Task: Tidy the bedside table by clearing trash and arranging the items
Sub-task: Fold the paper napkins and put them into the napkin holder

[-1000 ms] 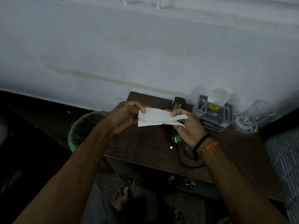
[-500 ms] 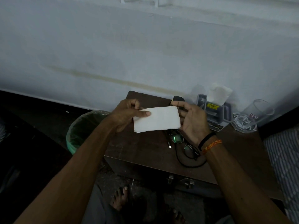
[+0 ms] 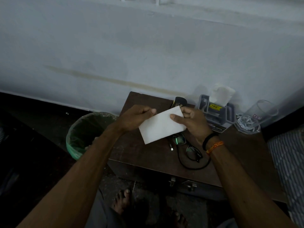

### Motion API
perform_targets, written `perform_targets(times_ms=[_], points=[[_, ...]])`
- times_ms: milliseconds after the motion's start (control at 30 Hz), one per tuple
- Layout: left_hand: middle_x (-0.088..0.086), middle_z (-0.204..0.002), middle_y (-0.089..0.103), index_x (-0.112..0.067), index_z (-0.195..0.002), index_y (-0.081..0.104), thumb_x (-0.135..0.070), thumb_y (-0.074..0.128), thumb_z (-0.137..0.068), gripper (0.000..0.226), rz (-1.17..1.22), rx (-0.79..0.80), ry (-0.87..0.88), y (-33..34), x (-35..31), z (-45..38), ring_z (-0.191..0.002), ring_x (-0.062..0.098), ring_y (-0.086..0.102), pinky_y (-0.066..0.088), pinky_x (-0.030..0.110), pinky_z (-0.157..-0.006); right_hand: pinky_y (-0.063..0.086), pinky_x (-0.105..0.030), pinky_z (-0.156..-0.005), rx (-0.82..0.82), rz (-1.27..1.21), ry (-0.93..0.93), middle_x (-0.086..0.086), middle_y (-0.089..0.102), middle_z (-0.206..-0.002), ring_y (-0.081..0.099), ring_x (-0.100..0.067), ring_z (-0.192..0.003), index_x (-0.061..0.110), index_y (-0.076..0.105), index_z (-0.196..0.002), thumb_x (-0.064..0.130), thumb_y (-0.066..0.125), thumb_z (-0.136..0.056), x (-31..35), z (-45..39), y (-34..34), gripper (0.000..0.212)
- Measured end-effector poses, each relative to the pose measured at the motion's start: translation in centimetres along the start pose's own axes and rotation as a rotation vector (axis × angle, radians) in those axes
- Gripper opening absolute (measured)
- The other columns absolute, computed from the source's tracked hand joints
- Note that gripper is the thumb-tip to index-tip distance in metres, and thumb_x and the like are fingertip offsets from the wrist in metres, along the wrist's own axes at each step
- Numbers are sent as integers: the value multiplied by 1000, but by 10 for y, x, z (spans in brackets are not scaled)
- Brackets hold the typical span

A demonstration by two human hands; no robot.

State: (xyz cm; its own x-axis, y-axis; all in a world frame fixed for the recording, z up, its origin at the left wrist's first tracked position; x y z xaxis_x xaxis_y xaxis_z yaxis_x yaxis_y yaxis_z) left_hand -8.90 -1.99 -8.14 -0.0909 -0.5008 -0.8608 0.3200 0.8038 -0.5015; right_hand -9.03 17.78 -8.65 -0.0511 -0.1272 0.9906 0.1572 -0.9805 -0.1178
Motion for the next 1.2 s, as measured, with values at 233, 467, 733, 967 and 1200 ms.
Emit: perform_targets(times_ms=[233, 467, 733, 967, 1200], points=[[1, -102, 74, -10, -103, 69, -26, 66, -92, 20, -21, 141, 60, 25, -13, -2, -90, 12, 71, 56, 29, -76, 53, -47, -68, -17, 119, -45, -20, 73, -85, 69, -35, -77, 6, 71, -79, 29, 76, -82, 0, -3, 5, 24], [15, -102, 70, 1, -101, 65, -24, 51, -101, 29, -28, 108, 57, 38, -19, -5, -90, 30, 67, 52, 46, -79, 42, -41, -58, -83, 191, -117, -29, 57, -77, 51, -28, -62, -6, 56, -75, 54, 71, -77, 10, -5, 6, 62], [17, -110, 72, -4, -130, 56, -8, 59, -95, 35, 302, 141, 36, 40, -19, -1, -103, 26, 69, 54, 40, -89, 40, -29, -57, -295, 220, -137, -24, 60, -71, 52, -13, -62, -4, 61, -73, 38, 73, -83, 22, -7, -40, 46], [35, -103, 66, -11, -108, 41, 1, 62, -89, 31, 495, 131, 120, 45, -34, 2, -96, 38, 68, 55, 35, -73, 47, -28, -58, -434, 201, -145, -2, 67, -68, 58, -10, -61, 3, 66, -70, 37, 76, -81, 28, -7, -63, 37], [-11, -75, 67, -3, -94, 47, 9, 59, -90, 18, 480, -6, 114, 44, -38, -5, -72, 0, 64, 46, 16, -56, 35, -19, -38, -550, -117, 77, -3, 66, -63, 49, -11, -42, 6, 68, -94, 52, 61, -89, 27, 12, -101, 47]])
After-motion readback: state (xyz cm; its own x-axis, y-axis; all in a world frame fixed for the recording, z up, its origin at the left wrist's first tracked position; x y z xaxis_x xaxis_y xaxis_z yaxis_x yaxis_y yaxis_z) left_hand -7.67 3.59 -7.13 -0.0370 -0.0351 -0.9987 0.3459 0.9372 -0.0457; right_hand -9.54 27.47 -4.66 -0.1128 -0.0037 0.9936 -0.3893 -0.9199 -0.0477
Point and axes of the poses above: each hand's wrist, its own z-axis away from the middle knuckle, its own y-axis out of the palm, x = y × z, the point moved 8 cm from there along -z, towards the middle knuckle
